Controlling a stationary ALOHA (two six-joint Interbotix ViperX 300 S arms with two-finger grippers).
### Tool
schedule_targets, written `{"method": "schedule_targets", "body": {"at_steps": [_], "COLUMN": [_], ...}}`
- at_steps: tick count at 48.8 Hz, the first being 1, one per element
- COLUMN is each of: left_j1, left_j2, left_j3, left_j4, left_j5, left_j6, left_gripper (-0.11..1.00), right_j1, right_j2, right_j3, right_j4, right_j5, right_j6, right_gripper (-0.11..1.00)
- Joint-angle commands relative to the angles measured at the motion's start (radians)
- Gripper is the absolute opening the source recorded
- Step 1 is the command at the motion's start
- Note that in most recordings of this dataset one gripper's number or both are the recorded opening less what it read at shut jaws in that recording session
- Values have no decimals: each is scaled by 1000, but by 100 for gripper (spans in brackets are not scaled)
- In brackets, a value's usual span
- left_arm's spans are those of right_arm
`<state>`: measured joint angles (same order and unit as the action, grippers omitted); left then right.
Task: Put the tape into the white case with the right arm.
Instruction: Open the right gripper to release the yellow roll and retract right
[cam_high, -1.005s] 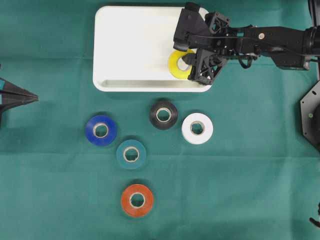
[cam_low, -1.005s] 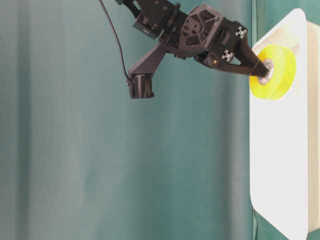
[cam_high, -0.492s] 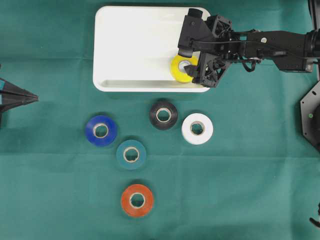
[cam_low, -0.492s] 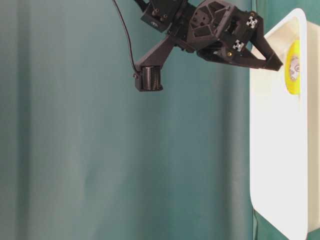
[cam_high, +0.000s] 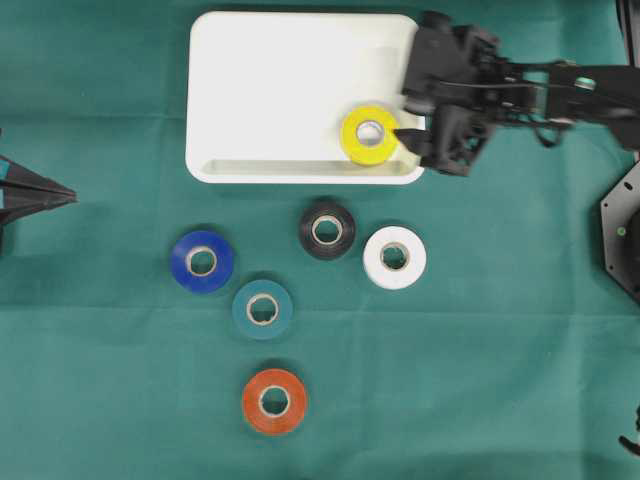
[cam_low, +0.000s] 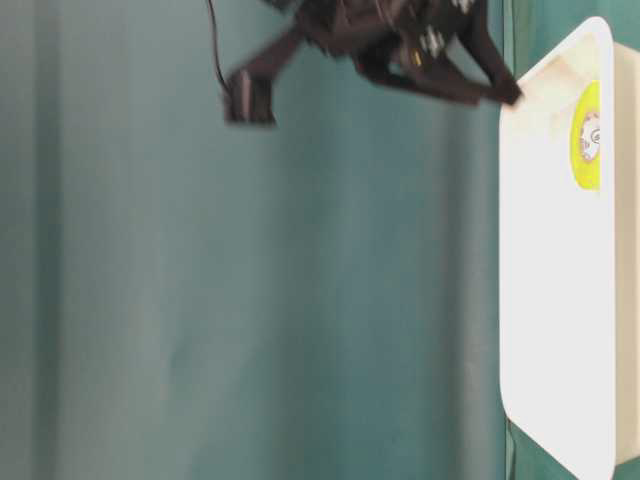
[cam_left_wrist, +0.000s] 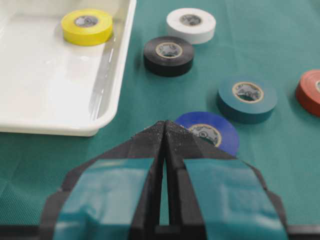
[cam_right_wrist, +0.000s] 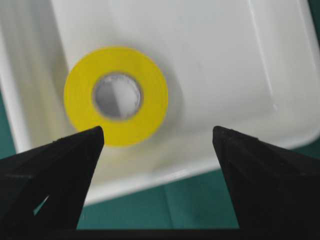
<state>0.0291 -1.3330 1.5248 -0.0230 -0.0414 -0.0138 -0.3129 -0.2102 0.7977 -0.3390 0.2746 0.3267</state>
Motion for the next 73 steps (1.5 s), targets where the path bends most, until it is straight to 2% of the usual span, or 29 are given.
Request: {"method": "schedule_targets", "body": {"at_steps": [1,16,27,38,46,54,66,73], "left_j1": [3,2,2,2,2,2,2,2], "left_j2": [6,5,5,6,6,5,6,6], "left_j3": [-11,-9,-9,-9,-9,-9,-9,-9], "left_j4": [0,0,-2,-2,0,0,0,0], "left_j5": [-5,-5,-5,-5,-5,-5,-5,-5], "left_j6": [0,0,0,0,0,0,0,0], "left_gripper": [0,0,0,0,0,0,0,0], "right_j1": [-2,-3,-3,-3,32,107,264,322], "right_j2": [-94,-380,-577,-615,-597,-595,-598,-600], "right_j3": [49,324,466,497,502,518,538,548], "right_j4": [-5,-5,0,0,0,0,0,0], "right_j5": [-38,-299,-327,-327,-331,-333,-327,-327], "right_j6": [0,3,6,9,21,28,54,72], "right_gripper": [64,64,64,64,64,64,64,64]}}
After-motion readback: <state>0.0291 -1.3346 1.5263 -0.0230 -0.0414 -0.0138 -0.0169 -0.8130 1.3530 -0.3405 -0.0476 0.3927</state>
